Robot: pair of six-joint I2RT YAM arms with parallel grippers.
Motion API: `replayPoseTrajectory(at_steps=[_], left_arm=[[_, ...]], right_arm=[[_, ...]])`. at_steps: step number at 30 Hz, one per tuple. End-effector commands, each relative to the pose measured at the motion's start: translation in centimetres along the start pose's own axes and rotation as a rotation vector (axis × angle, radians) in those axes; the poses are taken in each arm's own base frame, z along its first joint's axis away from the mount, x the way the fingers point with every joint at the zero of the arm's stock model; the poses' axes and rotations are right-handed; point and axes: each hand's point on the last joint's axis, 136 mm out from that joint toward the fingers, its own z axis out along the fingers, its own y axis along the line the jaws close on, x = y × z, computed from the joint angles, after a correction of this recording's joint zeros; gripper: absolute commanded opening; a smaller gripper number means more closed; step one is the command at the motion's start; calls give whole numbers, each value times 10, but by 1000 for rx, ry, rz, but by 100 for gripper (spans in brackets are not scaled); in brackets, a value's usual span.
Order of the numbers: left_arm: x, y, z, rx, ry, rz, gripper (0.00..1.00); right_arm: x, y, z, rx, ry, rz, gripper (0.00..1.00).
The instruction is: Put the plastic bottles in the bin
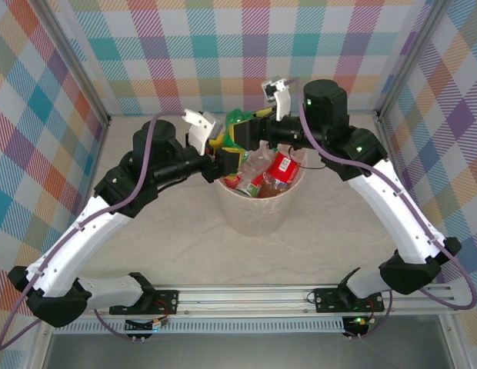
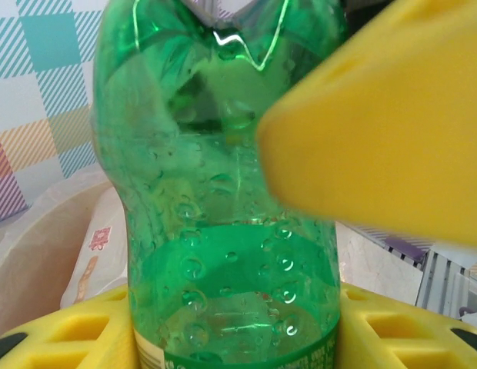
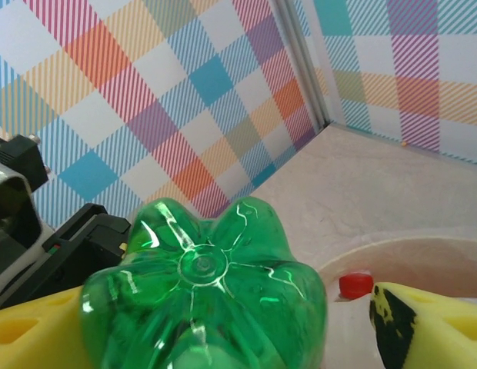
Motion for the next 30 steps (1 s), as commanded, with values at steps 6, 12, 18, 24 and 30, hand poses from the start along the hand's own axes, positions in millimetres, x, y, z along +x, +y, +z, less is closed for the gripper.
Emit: replayPoseTrajectory(at_steps=[6, 12, 18, 24, 30], left_arm=[[-12, -7, 5, 41, -57, 11, 52], [-11, -8, -4, 38, -65, 11, 83], [-1, 27, -48, -207, -89, -29, 98], [48, 85, -65, -458, -25, -289, 94], [79, 104, -28, -428, -5, -485, 92]], right_arm=[[3, -2, 5, -9, 10, 10, 70], [-2, -4, -15, 47, -40, -48, 60], [-2, -10, -54, 134, -76, -121, 58], [23, 4, -78, 83, -27, -269, 55], [48, -3, -62, 43, 49, -296, 54]])
